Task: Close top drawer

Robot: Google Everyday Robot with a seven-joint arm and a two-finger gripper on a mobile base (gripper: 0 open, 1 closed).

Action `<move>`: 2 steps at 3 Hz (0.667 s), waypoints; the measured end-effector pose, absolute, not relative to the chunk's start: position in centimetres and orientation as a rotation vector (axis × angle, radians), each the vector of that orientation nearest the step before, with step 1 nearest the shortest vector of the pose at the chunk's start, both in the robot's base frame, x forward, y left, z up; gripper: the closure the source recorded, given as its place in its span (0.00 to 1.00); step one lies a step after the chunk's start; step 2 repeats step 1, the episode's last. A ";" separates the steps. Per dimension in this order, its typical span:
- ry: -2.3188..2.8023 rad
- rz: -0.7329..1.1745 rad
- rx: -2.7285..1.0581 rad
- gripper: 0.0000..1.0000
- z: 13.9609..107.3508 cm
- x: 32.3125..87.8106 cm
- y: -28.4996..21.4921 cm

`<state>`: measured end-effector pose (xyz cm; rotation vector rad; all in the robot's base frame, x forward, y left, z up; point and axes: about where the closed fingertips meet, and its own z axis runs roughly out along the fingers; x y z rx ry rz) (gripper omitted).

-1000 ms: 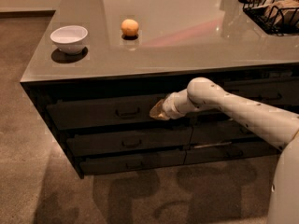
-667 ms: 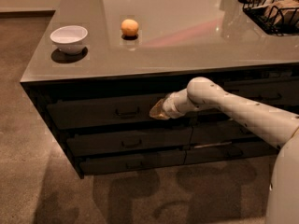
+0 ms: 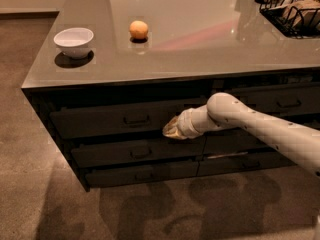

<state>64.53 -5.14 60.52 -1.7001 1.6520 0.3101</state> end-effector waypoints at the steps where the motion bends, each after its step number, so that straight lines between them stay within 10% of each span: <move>1: 1.634 0.397 -1.747 1.00 61.0 60.9 -4.6; 2: 1.634 0.397 -1.747 1.00 61.0 60.9 -4.6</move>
Offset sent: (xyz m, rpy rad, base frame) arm 0.0000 0.0000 0.0000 0.0000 0.0000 0.0000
